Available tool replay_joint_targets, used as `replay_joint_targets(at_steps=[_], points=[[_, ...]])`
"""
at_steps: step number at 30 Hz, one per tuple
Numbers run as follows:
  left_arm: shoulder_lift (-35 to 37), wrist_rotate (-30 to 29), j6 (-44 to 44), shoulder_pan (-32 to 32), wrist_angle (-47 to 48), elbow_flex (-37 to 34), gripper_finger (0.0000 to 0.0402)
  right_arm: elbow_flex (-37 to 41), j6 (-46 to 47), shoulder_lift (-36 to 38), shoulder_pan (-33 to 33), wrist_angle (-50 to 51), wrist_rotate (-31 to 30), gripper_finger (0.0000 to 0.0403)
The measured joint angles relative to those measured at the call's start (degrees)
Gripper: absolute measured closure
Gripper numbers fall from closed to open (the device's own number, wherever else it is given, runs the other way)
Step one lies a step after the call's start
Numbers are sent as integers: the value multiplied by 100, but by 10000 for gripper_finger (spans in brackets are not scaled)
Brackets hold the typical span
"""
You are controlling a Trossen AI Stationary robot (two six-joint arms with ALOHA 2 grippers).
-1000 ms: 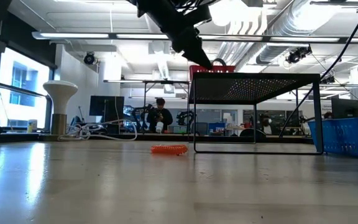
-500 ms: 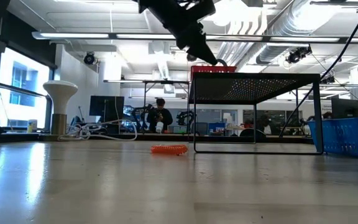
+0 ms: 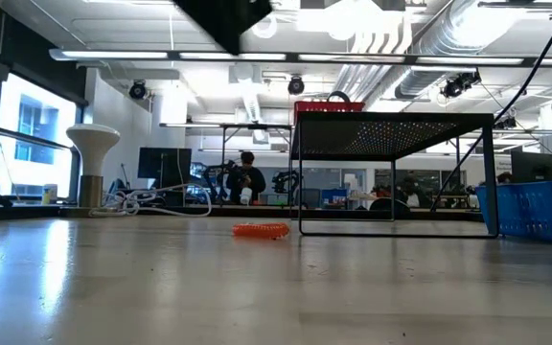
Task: Pick & Place Office Desk Supplies
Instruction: Put the orange spring keychain into the blue basket
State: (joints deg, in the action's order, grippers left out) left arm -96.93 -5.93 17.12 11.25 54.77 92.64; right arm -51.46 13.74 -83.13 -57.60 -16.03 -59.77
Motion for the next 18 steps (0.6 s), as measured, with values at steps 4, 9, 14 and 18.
replay_joint_targets(at_steps=[4,9,14,18], points=[[-126,800,-809,251,379,-69,352,0,0,0,1,-2,-3,188],[-302,771,-1566,399,215,-72,352,1,158,0,3,-2,-22,188],[-431,674,-2199,488,169,-72,352,1,469,0,42,-4,7,188],[-538,311,-2808,516,191,-72,352,1,754,-15,42,-4,42,188]])
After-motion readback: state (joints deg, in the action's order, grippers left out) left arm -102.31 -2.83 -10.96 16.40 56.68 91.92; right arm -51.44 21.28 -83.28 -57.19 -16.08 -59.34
